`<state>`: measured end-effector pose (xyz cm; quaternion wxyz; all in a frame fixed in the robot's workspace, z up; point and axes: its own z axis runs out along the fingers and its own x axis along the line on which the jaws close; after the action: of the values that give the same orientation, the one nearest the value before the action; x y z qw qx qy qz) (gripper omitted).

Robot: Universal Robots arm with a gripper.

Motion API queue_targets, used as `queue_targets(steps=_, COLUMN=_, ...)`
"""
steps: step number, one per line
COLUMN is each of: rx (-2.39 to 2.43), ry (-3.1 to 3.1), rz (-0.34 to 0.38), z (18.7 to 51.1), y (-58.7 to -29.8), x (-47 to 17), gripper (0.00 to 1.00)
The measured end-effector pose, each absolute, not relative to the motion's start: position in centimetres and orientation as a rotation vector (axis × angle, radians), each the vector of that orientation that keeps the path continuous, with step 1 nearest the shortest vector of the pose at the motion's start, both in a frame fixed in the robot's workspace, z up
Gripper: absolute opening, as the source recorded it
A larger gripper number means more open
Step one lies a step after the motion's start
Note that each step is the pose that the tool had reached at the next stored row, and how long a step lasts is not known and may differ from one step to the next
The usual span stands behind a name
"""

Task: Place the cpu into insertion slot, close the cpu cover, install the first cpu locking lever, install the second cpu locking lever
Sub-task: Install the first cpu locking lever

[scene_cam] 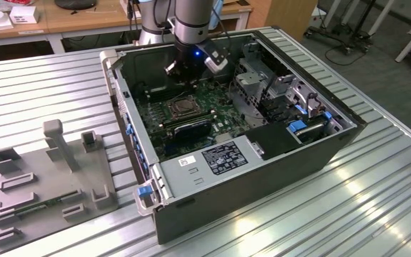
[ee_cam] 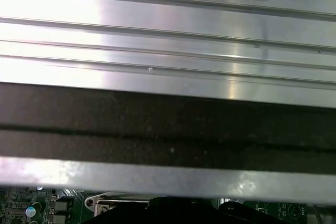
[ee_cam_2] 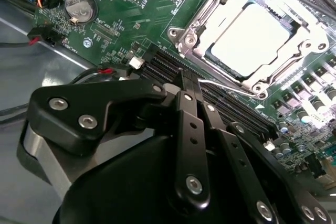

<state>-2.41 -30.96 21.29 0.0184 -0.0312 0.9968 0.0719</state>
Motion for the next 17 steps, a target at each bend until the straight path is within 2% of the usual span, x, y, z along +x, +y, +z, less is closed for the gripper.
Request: queue_targets(steps=17, rx=-0.097, ry=3.096, rz=0.222, z=19.8, y=-31.7, x=-2.4, gripper=0.1)
